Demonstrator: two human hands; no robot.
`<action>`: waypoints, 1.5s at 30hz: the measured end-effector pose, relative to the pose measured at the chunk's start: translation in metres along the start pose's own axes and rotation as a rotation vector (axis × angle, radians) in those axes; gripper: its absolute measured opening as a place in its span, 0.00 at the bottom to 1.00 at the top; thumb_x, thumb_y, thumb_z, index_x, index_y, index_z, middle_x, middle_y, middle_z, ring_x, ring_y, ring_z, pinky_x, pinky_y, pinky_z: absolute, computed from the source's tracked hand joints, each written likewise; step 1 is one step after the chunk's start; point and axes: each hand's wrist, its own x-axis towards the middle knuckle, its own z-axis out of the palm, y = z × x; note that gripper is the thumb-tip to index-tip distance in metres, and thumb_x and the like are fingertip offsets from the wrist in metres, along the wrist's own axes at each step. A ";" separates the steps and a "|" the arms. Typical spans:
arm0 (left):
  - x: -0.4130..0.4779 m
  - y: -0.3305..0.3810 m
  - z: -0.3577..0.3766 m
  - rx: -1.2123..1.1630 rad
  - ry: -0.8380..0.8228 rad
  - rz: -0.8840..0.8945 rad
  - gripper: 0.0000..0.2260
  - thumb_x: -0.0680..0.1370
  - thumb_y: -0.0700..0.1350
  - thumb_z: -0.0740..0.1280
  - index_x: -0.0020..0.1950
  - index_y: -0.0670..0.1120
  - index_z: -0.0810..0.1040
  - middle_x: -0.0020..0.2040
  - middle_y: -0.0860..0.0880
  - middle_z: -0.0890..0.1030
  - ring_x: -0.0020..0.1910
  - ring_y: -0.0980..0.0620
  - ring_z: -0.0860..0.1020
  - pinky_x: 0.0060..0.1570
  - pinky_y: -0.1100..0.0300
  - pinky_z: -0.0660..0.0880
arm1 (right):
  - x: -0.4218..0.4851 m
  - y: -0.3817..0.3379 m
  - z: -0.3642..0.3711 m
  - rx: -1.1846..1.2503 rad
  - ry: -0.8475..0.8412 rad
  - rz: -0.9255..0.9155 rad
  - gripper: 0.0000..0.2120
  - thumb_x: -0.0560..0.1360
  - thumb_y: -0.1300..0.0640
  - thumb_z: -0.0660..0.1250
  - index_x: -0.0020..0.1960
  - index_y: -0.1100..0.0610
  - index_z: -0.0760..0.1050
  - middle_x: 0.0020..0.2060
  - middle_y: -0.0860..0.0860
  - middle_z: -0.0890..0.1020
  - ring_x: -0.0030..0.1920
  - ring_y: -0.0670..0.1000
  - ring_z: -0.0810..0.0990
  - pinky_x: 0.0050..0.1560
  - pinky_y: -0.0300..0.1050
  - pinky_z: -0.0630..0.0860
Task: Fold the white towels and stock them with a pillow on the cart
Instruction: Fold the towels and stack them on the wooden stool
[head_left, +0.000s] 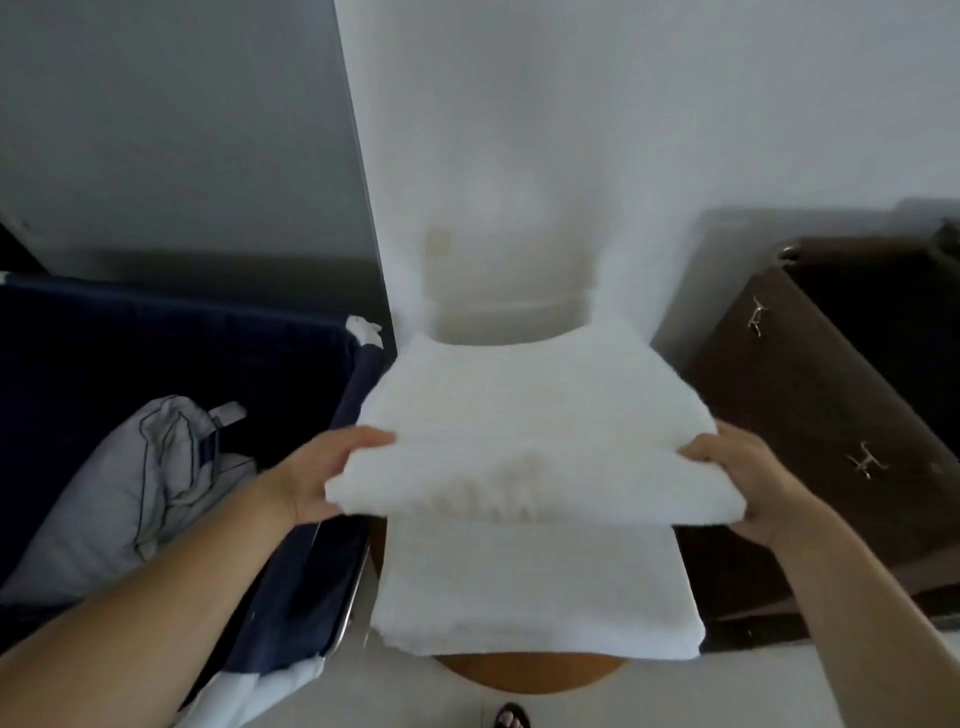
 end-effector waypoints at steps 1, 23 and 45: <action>0.002 -0.028 -0.007 0.040 -0.045 -0.056 0.17 0.71 0.42 0.74 0.58 0.37 0.82 0.56 0.37 0.82 0.51 0.40 0.83 0.51 0.47 0.80 | -0.003 0.032 0.003 -0.060 0.006 0.080 0.15 0.74 0.71 0.59 0.57 0.62 0.77 0.42 0.60 0.85 0.39 0.59 0.84 0.36 0.50 0.81; 0.004 -0.157 0.015 0.630 0.595 0.130 0.25 0.79 0.47 0.64 0.74 0.42 0.63 0.68 0.41 0.72 0.62 0.40 0.74 0.61 0.48 0.72 | -0.045 0.165 0.042 -0.636 0.566 0.114 0.32 0.73 0.50 0.69 0.73 0.58 0.64 0.67 0.57 0.71 0.67 0.61 0.68 0.65 0.61 0.69; 0.021 -0.220 0.105 -0.803 0.464 -0.123 0.30 0.69 0.66 0.70 0.66 0.51 0.73 0.61 0.47 0.76 0.68 0.39 0.69 0.69 0.31 0.59 | -0.030 0.216 0.084 0.811 0.469 0.476 0.39 0.54 0.41 0.83 0.63 0.47 0.76 0.53 0.49 0.84 0.52 0.55 0.83 0.55 0.58 0.79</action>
